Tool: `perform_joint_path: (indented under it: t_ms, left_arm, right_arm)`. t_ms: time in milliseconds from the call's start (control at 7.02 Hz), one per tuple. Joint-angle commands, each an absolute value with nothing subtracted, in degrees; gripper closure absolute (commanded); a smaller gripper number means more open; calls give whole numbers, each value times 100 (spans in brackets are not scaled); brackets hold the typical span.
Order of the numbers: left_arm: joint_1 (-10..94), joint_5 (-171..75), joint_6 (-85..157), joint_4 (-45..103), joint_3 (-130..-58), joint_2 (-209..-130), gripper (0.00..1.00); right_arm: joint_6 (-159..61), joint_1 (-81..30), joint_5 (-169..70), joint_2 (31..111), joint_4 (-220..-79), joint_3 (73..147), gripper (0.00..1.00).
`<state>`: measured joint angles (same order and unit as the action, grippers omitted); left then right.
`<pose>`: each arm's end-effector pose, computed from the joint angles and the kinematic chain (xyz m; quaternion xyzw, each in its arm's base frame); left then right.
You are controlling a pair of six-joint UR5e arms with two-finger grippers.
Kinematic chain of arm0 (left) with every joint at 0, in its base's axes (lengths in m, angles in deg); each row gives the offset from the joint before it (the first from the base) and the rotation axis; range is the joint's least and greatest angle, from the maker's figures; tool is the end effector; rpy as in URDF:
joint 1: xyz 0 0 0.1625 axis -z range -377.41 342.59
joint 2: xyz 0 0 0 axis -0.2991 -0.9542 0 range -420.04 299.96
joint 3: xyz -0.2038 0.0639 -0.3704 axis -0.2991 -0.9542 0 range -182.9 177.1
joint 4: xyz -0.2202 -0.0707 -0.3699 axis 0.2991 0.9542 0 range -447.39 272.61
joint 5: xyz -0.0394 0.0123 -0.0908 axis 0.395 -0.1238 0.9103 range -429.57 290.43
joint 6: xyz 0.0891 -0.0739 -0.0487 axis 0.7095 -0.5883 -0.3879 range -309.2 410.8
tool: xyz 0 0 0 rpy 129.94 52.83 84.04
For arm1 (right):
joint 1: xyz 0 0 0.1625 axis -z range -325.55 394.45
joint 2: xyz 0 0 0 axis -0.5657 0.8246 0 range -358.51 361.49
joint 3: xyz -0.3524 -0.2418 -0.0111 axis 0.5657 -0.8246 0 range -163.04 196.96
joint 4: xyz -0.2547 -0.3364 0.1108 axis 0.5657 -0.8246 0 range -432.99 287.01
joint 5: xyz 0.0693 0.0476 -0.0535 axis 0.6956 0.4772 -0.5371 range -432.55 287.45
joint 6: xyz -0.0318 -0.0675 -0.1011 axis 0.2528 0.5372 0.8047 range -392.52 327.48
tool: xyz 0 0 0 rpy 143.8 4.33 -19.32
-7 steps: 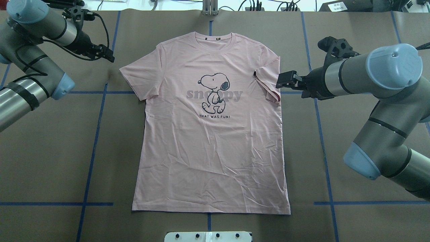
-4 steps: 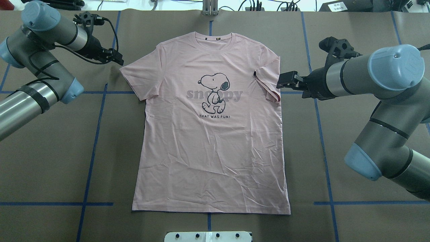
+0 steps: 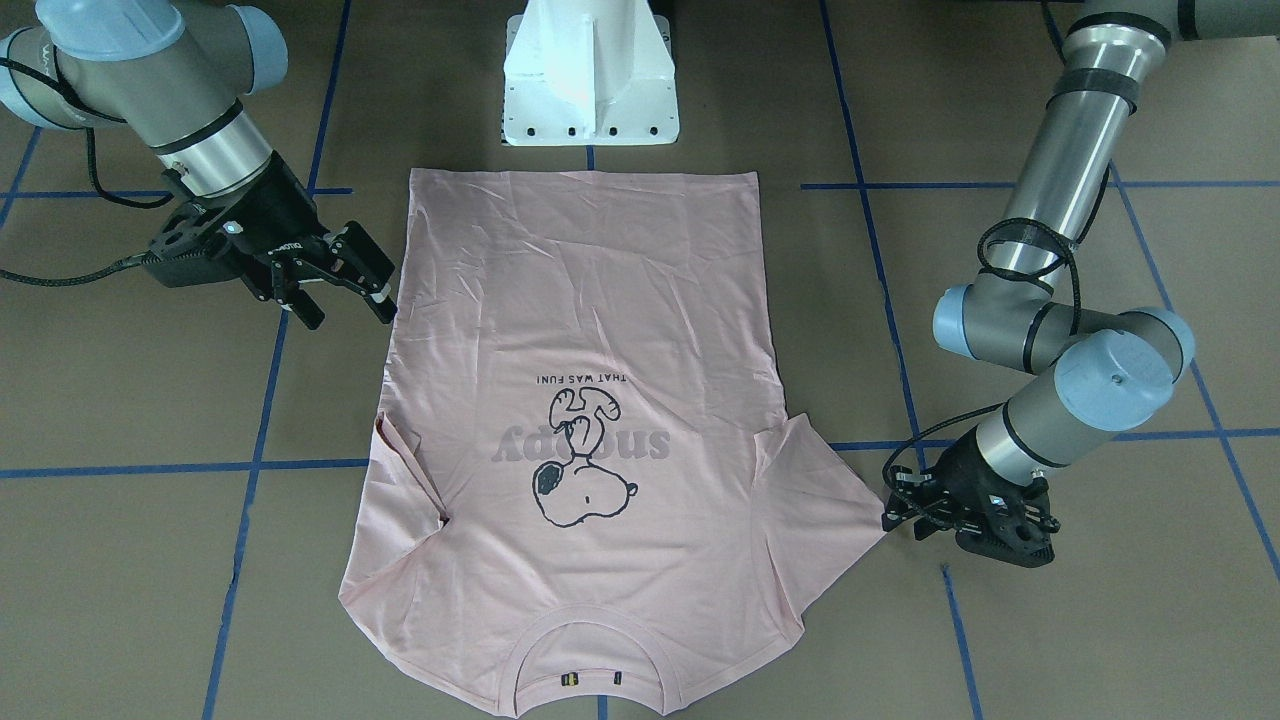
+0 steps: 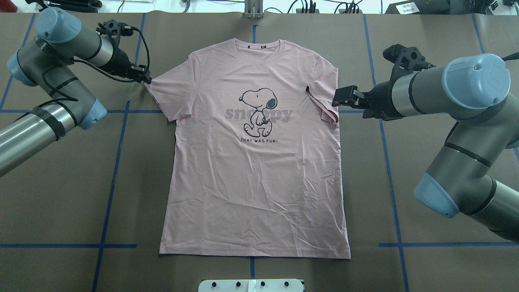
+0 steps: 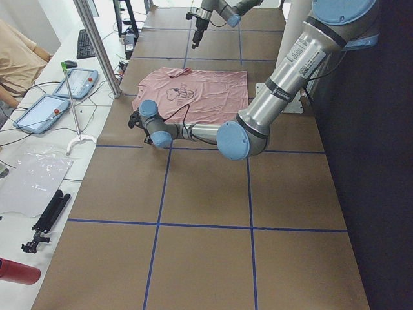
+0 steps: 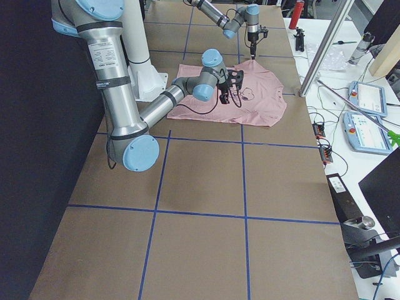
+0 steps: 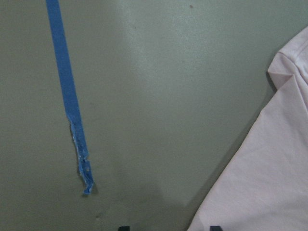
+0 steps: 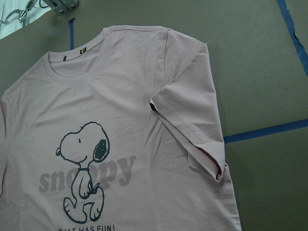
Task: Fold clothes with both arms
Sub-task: 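Reach the left gripper to the shirt's shoulder while right gripper holds sleeve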
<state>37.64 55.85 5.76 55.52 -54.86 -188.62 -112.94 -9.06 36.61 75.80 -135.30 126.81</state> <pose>0.4223 -0.7098 0.4736 0.1536 0.4835 0.0614 0.8596 -0.3750 -0.4829 0.2972 0.1043 -0.5257 0.1616 0.8286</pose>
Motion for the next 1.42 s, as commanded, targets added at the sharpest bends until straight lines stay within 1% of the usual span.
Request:
perform_joint_path:
  t_ms: [0, 142, 285, 427, 570, 712, 855, 997, 1282]
  left_arm:
    - [3753, 5585, 554, 5544, -5528, -18880, 100]
    - [3753, 5585, 415, 5544, -5632, -18880, 100]
    - [3692, 5585, -274, 5544, -5921, -18880, 100]
    - [3578, 5577, -507, 5491, -5976, -18993, 100]
    - [3394, 5516, -1075, 5439, -5976, -19298, 100]
    - [3036, 4871, -1550, 5351, -5976, -19458, 100]
    - [2736, 4230, -2234, 5098, -5793, -19860, 100]
    - [2672, 4101, -2267, 5052, -5505, -20029, 100]
    - [2672, 3793, -2259, 5086, -5475, -20110, 100]
  right_arm:
    - [-11303, -888, 3644, 7576, -13521, 12665, 0]
    - [-11294, -888, 3644, 7593, -13521, 12674, 0]
    - [-11294, -879, 3644, 7602, -13521, 12674, 0]
    - [-11294, -879, 3644, 7602, -13513, 12674, 0]
    - [-11294, -870, 3644, 7611, -13513, 12665, 0]
    - [-11294, -853, 3635, 7620, -13513, 12674, 0]
    - [-11294, -853, 3635, 7637, -13513, 12674, 0]
    - [-11294, -844, 3635, 7637, -13513, 12674, 0]
    - [-11294, -835, 3626, 7637, -13513, 12674, 0]
